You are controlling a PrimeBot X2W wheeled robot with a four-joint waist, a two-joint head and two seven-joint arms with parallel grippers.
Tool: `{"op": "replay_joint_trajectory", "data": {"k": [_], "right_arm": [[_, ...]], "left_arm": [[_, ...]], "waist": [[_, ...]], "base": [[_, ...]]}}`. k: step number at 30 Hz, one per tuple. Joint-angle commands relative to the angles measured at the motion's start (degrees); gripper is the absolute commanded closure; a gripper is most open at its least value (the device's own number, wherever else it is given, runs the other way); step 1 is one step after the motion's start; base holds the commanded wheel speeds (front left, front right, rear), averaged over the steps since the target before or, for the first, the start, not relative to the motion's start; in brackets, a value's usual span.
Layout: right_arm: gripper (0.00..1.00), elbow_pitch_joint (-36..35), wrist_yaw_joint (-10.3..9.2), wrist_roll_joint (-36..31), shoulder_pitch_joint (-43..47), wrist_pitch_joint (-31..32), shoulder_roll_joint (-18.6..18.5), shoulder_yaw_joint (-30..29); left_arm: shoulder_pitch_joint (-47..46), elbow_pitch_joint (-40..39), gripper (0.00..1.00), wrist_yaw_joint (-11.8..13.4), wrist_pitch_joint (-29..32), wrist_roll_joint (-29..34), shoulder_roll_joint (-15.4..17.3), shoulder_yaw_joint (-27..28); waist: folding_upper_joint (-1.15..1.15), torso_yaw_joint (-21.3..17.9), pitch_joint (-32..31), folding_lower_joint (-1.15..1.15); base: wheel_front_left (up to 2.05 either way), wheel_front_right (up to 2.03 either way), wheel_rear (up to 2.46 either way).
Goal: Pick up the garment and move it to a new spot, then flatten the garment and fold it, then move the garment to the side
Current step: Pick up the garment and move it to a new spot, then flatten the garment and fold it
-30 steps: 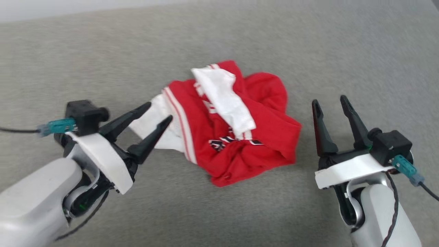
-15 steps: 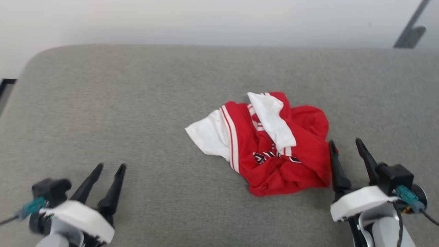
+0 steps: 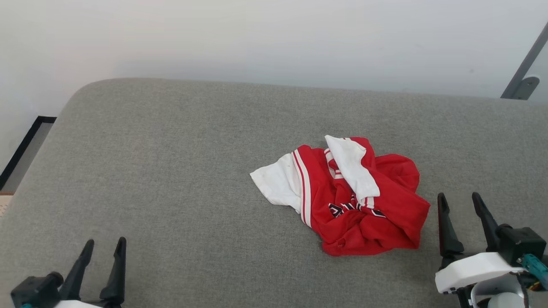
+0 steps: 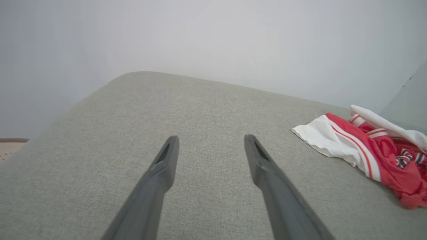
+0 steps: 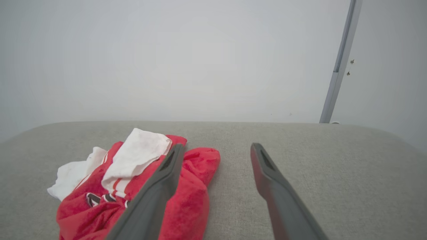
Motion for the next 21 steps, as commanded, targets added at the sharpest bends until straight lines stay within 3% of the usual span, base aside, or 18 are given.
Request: {"op": "replay_joint_trajectory", "data": {"k": [1,21], "right_arm": [[0.00,-0.7,0.00,0.5,0.5,-0.3,0.1,0.0],[0.00,-3.1,0.00,0.4,1.0,-0.2,1.1,-0.8]], "left_arm": [[0.4,-1.1,0.00,0.1,-0.3,1.0,-0.2,0.9],[1.1,-4.3,0.00,0.1,-0.3,3.7,-1.8,0.5]], "waist": [[0.00,0.0,0.0,0.00],[0.00,0.6,0.5,0.00]], "base": [[0.00,0.00,0.00],[0.00,0.00,0.00]]}}
